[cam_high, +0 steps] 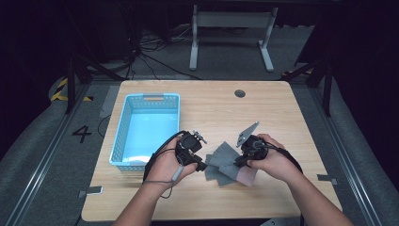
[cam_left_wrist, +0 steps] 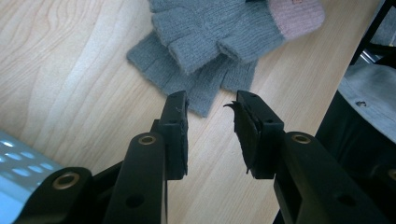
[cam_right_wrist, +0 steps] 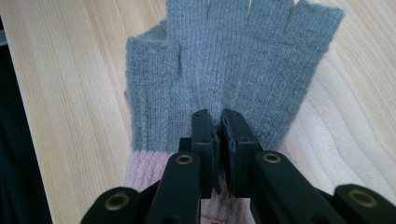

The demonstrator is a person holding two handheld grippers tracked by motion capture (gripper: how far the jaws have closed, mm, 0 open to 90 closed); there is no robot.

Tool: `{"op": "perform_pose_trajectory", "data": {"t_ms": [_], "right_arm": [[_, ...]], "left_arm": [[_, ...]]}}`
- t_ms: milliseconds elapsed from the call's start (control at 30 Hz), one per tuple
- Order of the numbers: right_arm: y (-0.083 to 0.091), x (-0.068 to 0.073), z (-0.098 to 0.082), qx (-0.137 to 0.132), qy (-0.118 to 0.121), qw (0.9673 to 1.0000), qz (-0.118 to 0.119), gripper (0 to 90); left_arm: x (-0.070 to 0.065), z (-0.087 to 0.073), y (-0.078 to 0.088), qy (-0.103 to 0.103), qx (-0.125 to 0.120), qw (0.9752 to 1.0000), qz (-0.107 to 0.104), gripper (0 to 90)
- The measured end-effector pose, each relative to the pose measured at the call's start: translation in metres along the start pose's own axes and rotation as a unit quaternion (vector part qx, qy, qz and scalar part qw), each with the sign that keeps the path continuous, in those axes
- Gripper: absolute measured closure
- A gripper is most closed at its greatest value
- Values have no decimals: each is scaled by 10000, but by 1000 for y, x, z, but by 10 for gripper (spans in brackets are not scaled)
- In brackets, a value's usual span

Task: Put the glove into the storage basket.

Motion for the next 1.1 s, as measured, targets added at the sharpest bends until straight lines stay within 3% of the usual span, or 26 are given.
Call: {"op": "perform_pose_trajectory", "data": {"t_ms": [267,467,700,833,867,1100], "right_arm": [[-13,0,-2,96,-12,10000,-21,824],[-19,3,-4,-4,-29,10000,-50,716],[-2,6,-9,-474,-281,9985,-68,623],[12,2,-17,-794,-460,9955,-218,597],[19,0,-22,-939,-579,9935,-286,590],[34,-9,-40,-1140,-872,9887,-441,582]], "left_arm": [[1,-1,-21,15,251,9996,-107,660],[2,-1,-33,-5,374,9992,-154,664],[3,2,-34,13,291,9995,-79,666],[4,3,-34,17,250,9997,-19,665],[4,3,-34,20,234,9997,-2,665],[6,3,-37,40,274,9996,38,662]]}}
Point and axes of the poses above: each handheld gripper's, and its own axes: y roughly backward along the jaws, z roughly out of its top, x roughly to its left, the point moved 3 cm from there along -y, roughly forward along the jaws, and after that the axes turned 6 degrees about -y, right-handed, at the moved point
